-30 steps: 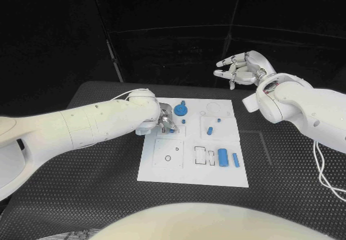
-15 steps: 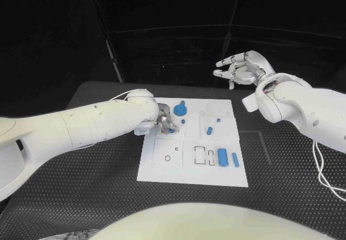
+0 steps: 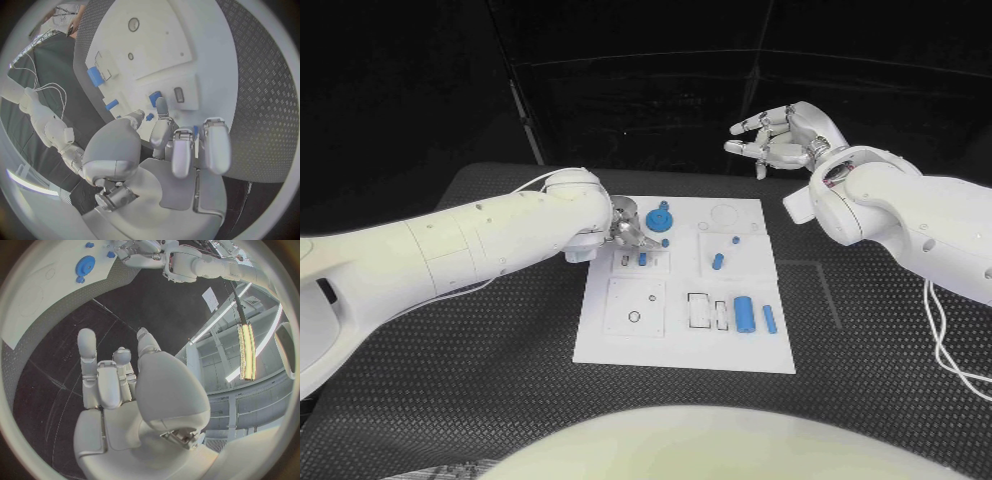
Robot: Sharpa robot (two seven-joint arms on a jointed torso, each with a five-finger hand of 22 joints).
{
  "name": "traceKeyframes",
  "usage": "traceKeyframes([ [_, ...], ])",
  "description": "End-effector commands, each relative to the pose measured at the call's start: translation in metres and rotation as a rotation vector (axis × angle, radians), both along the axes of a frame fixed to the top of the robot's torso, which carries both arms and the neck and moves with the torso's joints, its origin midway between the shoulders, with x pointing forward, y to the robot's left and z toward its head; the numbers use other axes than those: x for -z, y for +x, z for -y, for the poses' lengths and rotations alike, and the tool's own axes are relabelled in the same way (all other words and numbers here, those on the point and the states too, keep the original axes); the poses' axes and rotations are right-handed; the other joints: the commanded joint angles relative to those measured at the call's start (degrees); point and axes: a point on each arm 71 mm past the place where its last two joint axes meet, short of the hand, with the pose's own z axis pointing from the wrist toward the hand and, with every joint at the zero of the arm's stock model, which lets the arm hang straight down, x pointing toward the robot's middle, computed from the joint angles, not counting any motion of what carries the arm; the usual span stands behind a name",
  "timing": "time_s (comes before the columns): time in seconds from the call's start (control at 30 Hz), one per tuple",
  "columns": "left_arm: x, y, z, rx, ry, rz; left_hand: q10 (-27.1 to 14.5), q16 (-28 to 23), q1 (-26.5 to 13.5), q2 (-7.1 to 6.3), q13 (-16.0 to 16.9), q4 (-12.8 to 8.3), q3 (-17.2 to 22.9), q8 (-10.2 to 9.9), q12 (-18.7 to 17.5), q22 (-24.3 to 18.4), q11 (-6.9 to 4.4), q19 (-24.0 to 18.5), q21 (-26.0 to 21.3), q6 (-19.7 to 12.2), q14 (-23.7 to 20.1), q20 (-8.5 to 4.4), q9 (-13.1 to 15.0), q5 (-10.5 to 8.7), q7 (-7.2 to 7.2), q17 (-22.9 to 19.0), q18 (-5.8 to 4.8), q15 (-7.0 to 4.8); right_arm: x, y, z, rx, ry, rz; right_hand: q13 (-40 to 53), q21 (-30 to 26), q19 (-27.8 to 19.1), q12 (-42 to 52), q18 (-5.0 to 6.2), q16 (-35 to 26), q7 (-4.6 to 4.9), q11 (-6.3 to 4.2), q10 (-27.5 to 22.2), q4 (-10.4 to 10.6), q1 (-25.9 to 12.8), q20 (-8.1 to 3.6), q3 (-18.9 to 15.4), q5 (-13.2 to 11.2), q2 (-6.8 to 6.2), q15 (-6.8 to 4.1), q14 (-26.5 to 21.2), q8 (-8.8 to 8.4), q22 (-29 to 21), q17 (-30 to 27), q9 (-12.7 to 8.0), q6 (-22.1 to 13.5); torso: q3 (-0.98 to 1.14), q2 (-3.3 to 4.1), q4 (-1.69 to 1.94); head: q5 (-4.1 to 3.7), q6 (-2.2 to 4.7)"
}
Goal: Assemble the parts on the task board
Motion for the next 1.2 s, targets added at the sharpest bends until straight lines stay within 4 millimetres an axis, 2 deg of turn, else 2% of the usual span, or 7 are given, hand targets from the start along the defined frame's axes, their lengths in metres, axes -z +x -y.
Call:
traceKeyframes([
  [0.03,-0.009,0.003,0.0,-0.012,-0.026,0.021,-0.4,0.2,-0.1,0.69,-0.3,0.0,-0.9,-0.2,-0.5,2.6,0.12,-0.1,-0.4,0.0,6.0,-0.09,0.1,-0.32,0.14,15.1,-0.78,-0.42,-0.001,0.0,-0.001,-0.011,0.0,0.002,-0.1,-0.2,-0.4,-0.3,0.88,-0.2,-0.17,0.03,-0.5,0.0,-0.6,0.19,-0.4,-0.4,-0.11,-0.32,0.9,0.25,0.0,-0.1,-0.1,-0.4,0.02,-0.02,-0.02,-0.01,0.0],
  [0.17,-0.021,0.007,-0.006,-0.022,-0.04,0.033,-2.1,0.2,0.9,0.95,-2.9,-0.2,-2.8,-1.2,-2.9,1.3,0.6,-1.0,-1.6,-1.8,6.0,0.07,-0.2,-0.25,0.77,15.1,-0.45,-0.17,-0.001,0.001,0.0,-0.01,-0.001,0.001,-0.1,-0.2,-0.4,-0.3,0.88,-0.2,-0.16,0.04,-0.5,0.0,-0.7,0.19,-0.5,-0.4,-0.12,-0.32,0.9,0.26,0.0,-0.1,-0.1,-0.4,0.11,-0.05,0.01,-0.06,0.0],
  [0.33,-0.04,0.021,-0.021,-0.037,-0.019,0.036,-7.3,0.2,5.6,0.36,-10.4,-0.8,-5.2,-5.9,-9.9,-2.0,2.77,-3.3,-4.6,-7.1,6.0,1.32,-2.6,-0.12,3.35,15.1,0.24,1.52,0.0,0.001,0.0,-0.009,-0.002,-0.002,-0.1,-0.2,-0.4,-0.3,0.88,-0.2,-0.16,0.04,-0.5,0.0,-0.7,0.19,-0.5,-0.4,-0.12,-0.32,0.9,0.26,0.0,-0.1,-0.1,-0.4,0.06,-0.01,0.06,-0.17,0.0],
  [0.43,-0.048,0.034,-0.032,-0.065,-0.003,0.041,-8.1,0.2,7.4,0.37,-11.2,-0.4,-6.9,-7.7,-10.4,-2.4,3.56,-3.7,-5.1,-7.3,6.0,2.15,-4.2,-0.15,4.09,15.1,0.38,2.18,0.0,0.001,0.0,-0.01,-0.003,-0.004,-0.1,-0.2,-0.4,-0.3,0.88,-0.2,-0.16,0.04,-0.5,0.0,-0.7,0.19,-0.5,-0.4,-0.12,-0.32,0.9,0.26,0.0,-0.1,-0.1,-0.4,0.11,-0.03,-0.02,-0.07,0.0],
  [0.7,-0.048,0.056,-0.041,-0.113,0.03,0.023,-8.6,0.2,8.6,0.64,-11.8,-0.1,-8.7,-8.7,-10.8,-2.4,3.72,-3.7,-5.3,-6.7,6.0,2.55,-5.4,-0.26,4.3,15.1,0.48,2.45,0.001,0.001,-0.002,-0.016,-0.002,-0.007,0.0,-0.2,-0.4,-0.2,0.87,-0.2,-0.16,0.04,-0.4,0.0,-0.7,0.2,-0.6,-0.4,-0.1,-0.31,0.9,0.28,0.0,-0.1,-0.1,-0.4,-0.03,0.15,-0.12,-0.04,0.0],
  [1.0,-0.039,0.064,-0.04,-0.115,0.081,-0.023,-8.8,0.2,8.8,1.43,-12.1,-0.1,-9.3,-9.1,-11.0,-2.5,3.77,-3.7,-5.4,-6.5,6.0,2.67,-5.8,-0.21,4.35,15.1,0.55,2.49,0.001,0.001,-0.004,-0.021,-0.001,-0.009,0.1,-0.2,-0.3,-0.2,0.87,-0.2,-0.16,0.04,-0.4,0.0,-0.7,0.2,-0.6,-0.4,-0.06,-0.31,1.0,0.29,0.0,0.0,-0.1,-0.4,-0.01,0.17,-0.05,-0.04,0.0],
  [1.2,-0.032,0.067,-0.041,-0.125,0.108,-0.036,-9.0,0.2,9.2,2.0,-12.3,-0.1,-9.6,-9.2,-11.0,-2.6,3.78,-3.8,-5.6,-6.2,6.0,2.72,-6.1,-0.08,4.34,15.1,0.6,2.52,0.001,0.001,-0.006,-0.025,0.0,-0.009,0.1,-0.2,-0.3,-0.1,0.86,-0.2,-0.16,0.04,-0.4,0.0,-0.7,0.2,-0.6,-0.4,-0.05,-0.31,1.0,0.3,0.0,0.1,-0.1,-0.4,-0.11,0.19,-0.01,0.04,0.0],
])
